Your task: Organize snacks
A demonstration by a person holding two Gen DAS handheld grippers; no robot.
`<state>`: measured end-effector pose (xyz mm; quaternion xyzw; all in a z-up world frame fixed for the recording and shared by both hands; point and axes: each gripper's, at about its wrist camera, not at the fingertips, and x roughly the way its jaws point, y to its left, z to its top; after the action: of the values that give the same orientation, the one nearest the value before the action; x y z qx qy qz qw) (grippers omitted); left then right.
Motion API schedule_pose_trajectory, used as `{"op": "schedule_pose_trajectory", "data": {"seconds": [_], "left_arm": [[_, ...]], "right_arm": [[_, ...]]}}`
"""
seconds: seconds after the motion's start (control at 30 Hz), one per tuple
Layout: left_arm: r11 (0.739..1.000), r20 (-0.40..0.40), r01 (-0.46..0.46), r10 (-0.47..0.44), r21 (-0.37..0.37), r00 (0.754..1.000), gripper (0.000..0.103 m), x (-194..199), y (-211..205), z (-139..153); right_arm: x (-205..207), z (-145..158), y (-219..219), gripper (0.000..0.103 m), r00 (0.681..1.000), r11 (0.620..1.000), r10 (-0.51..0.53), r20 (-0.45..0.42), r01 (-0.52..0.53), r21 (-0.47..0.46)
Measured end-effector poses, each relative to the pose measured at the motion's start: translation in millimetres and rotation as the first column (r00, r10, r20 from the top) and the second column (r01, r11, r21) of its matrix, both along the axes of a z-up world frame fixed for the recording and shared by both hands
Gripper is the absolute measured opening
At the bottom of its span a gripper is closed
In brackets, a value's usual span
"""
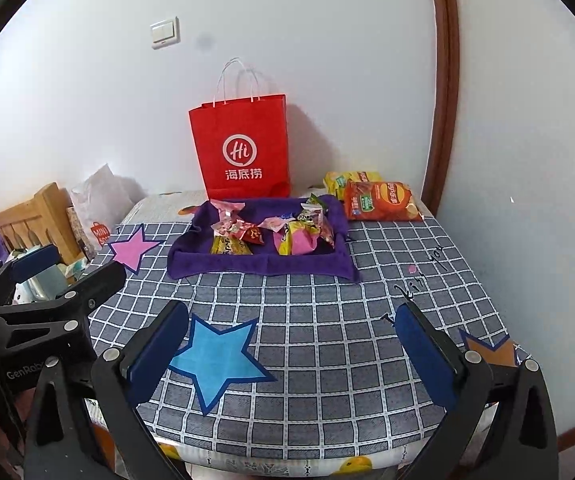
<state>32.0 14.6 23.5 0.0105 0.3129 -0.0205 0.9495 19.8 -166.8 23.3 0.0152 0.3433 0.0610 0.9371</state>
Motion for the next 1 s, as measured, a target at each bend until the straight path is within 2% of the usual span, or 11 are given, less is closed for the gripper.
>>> {"op": "schedule_pose_trajectory", "data": {"seconds": [1.0], "left_arm": [[1.000,0.000,-0.010,0.010,-0.010,1.000,0.102,-3.2,-1.7,5.1]], "right_arm": [[-3.7,2.0,-8.4,0.102,1.000,1.000,-0.020,0.002,0.020,0.005]]}}
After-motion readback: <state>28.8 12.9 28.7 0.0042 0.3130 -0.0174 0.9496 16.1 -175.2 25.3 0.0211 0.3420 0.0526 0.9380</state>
